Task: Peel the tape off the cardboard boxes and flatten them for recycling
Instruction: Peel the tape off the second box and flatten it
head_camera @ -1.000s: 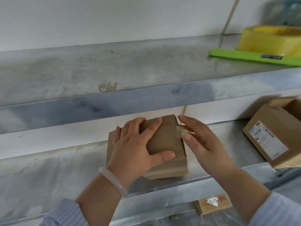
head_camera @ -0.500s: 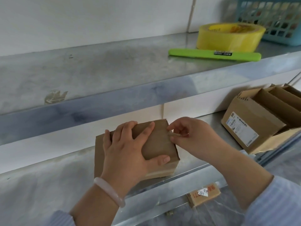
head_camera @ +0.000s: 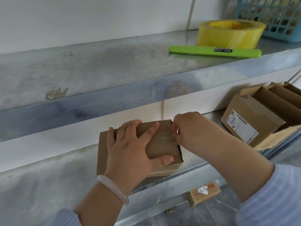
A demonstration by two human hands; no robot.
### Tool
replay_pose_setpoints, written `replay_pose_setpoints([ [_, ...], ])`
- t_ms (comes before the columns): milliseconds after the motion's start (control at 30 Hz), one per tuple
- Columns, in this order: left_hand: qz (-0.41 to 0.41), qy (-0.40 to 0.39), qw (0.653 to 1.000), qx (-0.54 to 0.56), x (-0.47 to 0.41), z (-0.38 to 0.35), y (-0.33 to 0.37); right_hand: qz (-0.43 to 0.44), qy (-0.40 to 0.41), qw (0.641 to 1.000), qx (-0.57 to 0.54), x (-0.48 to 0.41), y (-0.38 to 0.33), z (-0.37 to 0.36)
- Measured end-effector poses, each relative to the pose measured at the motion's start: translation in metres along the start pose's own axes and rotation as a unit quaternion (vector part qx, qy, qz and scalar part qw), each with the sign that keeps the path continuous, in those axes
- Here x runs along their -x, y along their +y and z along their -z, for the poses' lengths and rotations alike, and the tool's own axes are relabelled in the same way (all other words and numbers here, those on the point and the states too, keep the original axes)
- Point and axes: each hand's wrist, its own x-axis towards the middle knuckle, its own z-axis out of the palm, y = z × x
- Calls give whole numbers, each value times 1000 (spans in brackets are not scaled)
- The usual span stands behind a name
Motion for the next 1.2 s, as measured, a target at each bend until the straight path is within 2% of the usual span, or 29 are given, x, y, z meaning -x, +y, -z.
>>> replay_pose_setpoints([
  [100,9,-1,1000,9,-1,0,-2,33,-5,999,23,0,-1,1],
  [300,7,-5,1000,23,-3,-1,-7,72,-37,993,-90,0,11,-5],
  [500,10,-11,999,43,-7,0,-15,117,63,965,-227,7,19,-32],
  [700,16,-30,999,36,-16,1,-24,82,151,931,-321,6,19,-36],
  [800,18,-35,998,43,-19,1,-26,85,139,932,-323,6,13,-30],
  [933,17,-34,999,35,-18,-1,-25,78,111,963,-231,-2,2,-22],
  [1067,12,-32,999,33,-18,-2,-25,94,102,977,-161,-10,-7,-16],
  [1133,16,-30,999,40,-18,-3,-28,106,94,974,-180,-12,-11,-18],
  [1200,21,-23,998,47,-18,-4,-34,79,96,955,-269,-13,-11,-21],
])
